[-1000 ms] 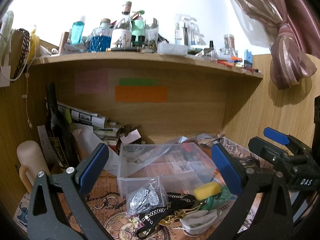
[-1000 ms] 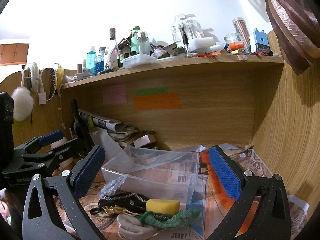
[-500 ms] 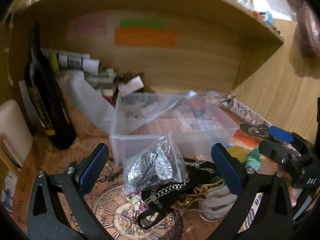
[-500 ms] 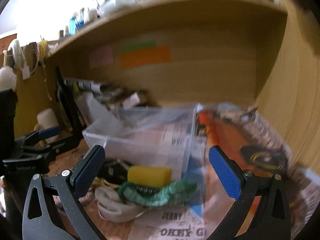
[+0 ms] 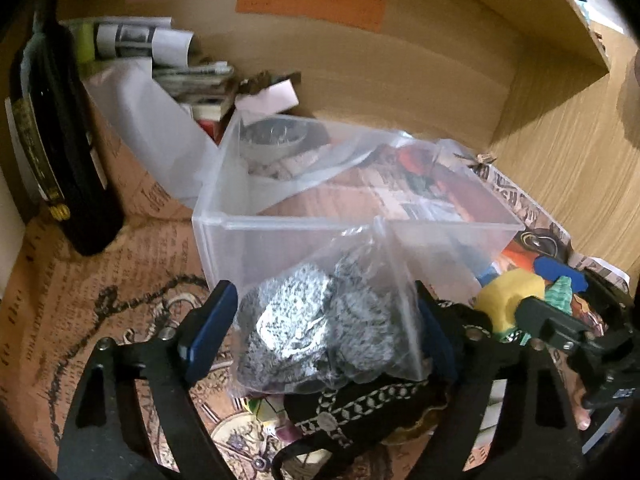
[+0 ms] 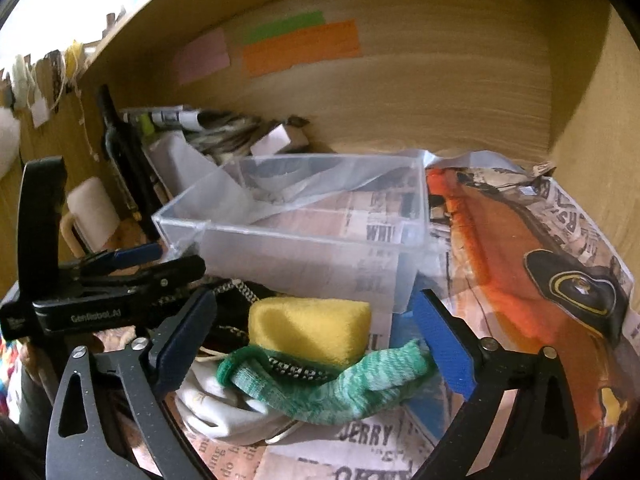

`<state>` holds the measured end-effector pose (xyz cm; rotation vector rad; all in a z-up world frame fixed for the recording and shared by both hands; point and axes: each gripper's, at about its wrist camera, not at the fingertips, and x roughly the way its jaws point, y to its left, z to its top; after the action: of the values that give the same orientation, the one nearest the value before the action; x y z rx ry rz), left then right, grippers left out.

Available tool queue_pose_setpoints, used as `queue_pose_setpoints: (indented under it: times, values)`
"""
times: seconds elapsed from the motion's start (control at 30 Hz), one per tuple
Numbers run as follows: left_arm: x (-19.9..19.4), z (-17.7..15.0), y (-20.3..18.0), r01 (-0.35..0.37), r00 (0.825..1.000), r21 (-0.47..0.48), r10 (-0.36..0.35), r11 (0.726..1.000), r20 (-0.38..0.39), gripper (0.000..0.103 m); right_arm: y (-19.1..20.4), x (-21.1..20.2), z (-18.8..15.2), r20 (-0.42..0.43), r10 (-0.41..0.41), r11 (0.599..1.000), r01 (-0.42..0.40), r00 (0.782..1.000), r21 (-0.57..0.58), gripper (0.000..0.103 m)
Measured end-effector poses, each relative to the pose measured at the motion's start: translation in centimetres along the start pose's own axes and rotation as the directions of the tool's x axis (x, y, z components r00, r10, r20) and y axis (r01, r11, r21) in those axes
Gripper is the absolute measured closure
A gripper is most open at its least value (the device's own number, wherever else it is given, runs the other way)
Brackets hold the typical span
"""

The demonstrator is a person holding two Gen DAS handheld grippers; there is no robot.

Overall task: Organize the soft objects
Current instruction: 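Grasp the silver foil zip bag with the left tool while the right tool grasps the yellow sponge, then carry the foil bag and sponge over the clear box and open both tools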

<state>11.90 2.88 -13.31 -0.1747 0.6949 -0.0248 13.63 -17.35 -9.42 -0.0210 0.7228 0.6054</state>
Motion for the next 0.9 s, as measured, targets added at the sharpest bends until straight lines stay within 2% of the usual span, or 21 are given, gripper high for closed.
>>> queue_pose_setpoints:
  times: [0.07,0.13,0.17,0.3,0.37,0.57,0.9]
  values:
    - [0.1,-0.2,0.3,0.011,1.0,-0.013,-0.011,1.0,-0.009,0.026,-0.2,0.6,-0.2,-0.025,-0.004,1.0,0.004,1.0,0.002,0.015]
    - [-0.1,-0.5,0.5,0.036,0.999,-0.018,-0.036,0.999,-0.014,0.036,-0.5,0.8,-0.5,-0.034,-0.006,1.0,0.006,0.999,0.011,0.018]
    - [-0.1,-0.6,0.7,0.045,0.999,-0.021,-0.045,0.999,-0.017,0.039,-0.6,0.8,-0.5,-0.032,-0.004,1.0,0.005,0.999,0.014,0.024]
    - [-0.4,-0.9,1.3,0.058,0.998,-0.053,-0.059,0.997,-0.017,0.058,-0.8,0.7,-0.5,-0.033,-0.002,1.0,0.002,0.999,0.013,0.041]
    - [-0.6,-1.0,1.7,0.059,0.998,-0.067,-0.06,0.996,-0.015,0.061,-0.7,0.7,-0.6,-0.038,-0.001,1.0,0.002,0.999,0.003,0.05]
    - [-2.1,-0.9,1.7,0.035,0.999,-0.058,-0.034,0.998,0.016,0.069,-0.6,0.2,-0.6,-0.021,0.0,1.0,0.0,1.0,0.006,0.058]
    - [-7.0,0.7,0.3,0.052,0.987,-0.005,-0.05,0.999,0.154,0.088,-0.2,-2.6,0.9,0.097,0.018,1.0,-0.02,0.995,0.014,0.061]
